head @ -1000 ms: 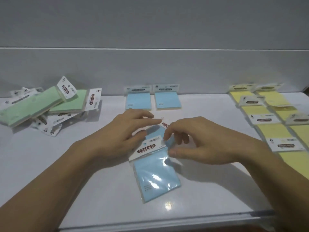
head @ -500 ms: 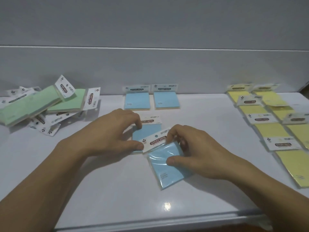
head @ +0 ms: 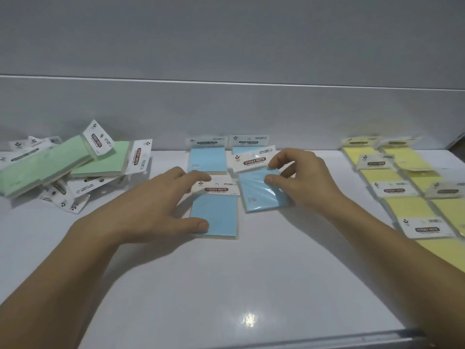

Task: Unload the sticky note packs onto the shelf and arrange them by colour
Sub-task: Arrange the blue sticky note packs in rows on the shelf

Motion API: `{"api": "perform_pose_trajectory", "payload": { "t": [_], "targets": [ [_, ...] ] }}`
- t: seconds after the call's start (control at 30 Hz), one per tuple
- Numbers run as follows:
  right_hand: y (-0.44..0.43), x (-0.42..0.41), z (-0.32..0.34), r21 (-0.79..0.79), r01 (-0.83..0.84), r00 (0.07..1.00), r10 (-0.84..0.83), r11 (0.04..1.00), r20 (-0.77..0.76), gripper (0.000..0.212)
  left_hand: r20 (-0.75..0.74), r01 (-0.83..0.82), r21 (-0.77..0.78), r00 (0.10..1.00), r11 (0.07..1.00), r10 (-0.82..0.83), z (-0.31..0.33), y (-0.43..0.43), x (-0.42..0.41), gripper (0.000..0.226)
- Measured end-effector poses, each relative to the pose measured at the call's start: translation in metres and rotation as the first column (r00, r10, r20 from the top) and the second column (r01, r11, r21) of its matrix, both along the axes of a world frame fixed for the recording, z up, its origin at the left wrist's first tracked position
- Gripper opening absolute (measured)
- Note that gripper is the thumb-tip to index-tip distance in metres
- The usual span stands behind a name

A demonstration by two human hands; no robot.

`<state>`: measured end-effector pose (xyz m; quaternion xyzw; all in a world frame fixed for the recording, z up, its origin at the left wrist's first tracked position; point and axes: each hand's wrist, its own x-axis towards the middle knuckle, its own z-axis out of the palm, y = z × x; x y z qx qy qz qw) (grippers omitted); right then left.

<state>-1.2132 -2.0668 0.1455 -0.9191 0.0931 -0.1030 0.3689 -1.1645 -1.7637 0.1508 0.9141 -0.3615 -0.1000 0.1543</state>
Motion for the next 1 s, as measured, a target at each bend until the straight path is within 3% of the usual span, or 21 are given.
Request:
{"api": "perform_pose_trajectory", "payload": {
  "t": [0.13, 0.4, 0.57, 0.8, 1.0],
  "targets": [
    [0.004, 0.0, -0.014, -0.032, 0.003, 0.999, -0.002, 0.999, 0.042, 0.013, 0.009, 0.024, 0.062, 1.0, 0.998, -0.024, -0.001, -0.005, -0.005, 0.095],
    [0.014, -0.002, -0.023, -0.073, 0.032, 0.994, -0.023, 0.997, 0.11, 0.007, 0.078, 0.053, 0.121, 0.995, 0.991, -0.063, 0.009, 0.004, -0.003, 0.078],
    [0.017, -0.003, -0.026, 0.011, 0.038, 0.993, -0.039, 0.999, 0.114, 0.003, 0.175, 0.067, 0.002, 0.982, 0.998, -0.066, 0.016, 0.005, -0.001, 0.072],
    [0.012, -0.004, -0.029, 0.092, 0.016, 0.995, -0.025, 0.996, 0.099, 0.004, 0.309, 0.008, -0.193, 0.95, 0.981, 0.053, 0.011, 0.001, 0.012, 0.069],
    [0.011, -0.004, -0.031, 0.131, -0.002, 0.995, -0.011, 0.991, 0.095, 0.008, 0.264, -0.048, -0.156, 0.96, 0.987, 0.089, -0.01, -0.005, 0.018, 0.07]
  ]
}}
